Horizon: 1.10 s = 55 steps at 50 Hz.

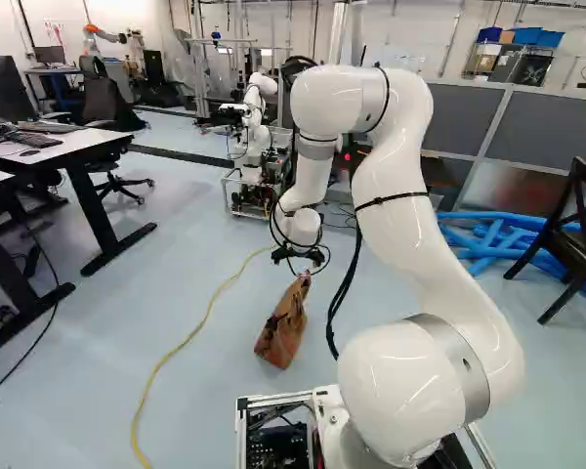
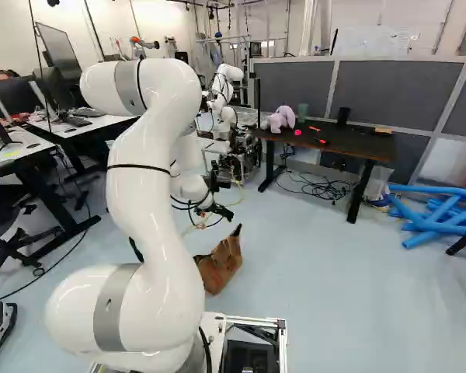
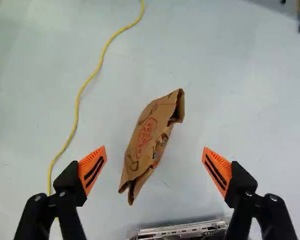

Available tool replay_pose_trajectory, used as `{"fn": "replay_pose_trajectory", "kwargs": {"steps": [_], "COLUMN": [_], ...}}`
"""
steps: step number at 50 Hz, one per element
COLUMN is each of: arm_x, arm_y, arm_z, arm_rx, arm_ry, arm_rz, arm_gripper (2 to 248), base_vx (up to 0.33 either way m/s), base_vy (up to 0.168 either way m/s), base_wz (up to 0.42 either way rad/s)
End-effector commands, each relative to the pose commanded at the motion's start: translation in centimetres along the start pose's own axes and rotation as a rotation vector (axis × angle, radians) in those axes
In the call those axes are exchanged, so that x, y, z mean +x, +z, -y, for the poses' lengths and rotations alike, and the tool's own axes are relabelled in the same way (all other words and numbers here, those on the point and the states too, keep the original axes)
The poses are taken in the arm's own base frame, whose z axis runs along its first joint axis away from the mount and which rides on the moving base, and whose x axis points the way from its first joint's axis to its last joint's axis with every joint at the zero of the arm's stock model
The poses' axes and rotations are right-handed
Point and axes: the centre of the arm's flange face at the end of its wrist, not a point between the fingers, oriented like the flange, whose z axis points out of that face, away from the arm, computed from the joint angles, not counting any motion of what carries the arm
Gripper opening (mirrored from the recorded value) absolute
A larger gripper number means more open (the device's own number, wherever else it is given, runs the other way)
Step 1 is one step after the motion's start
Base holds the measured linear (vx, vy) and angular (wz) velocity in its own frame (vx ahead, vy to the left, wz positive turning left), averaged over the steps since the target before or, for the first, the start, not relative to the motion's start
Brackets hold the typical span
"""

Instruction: Pick up the bag on the ground and place it on the table

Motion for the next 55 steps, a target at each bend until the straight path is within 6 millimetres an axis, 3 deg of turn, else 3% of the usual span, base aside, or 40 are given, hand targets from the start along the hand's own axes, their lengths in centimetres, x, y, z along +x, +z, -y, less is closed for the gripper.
{"fn": "replay_pose_trajectory", "kwargs": {"steps": [12, 55], "arm_x": [-0.7, -2.5], "arm_y": [1.7, 7.8], "arm_z": [0.0, 0.1], "arm_rx": [-0.015, -0.067], "arm_ry": [0.044, 0.49], "arm_rz": [0.055, 0.128], "arm_gripper": [247, 247], "base_vx": [0.0, 0.0], "base_vy": [0.0, 0.0], "base_wz": [0.0, 0.0]}}
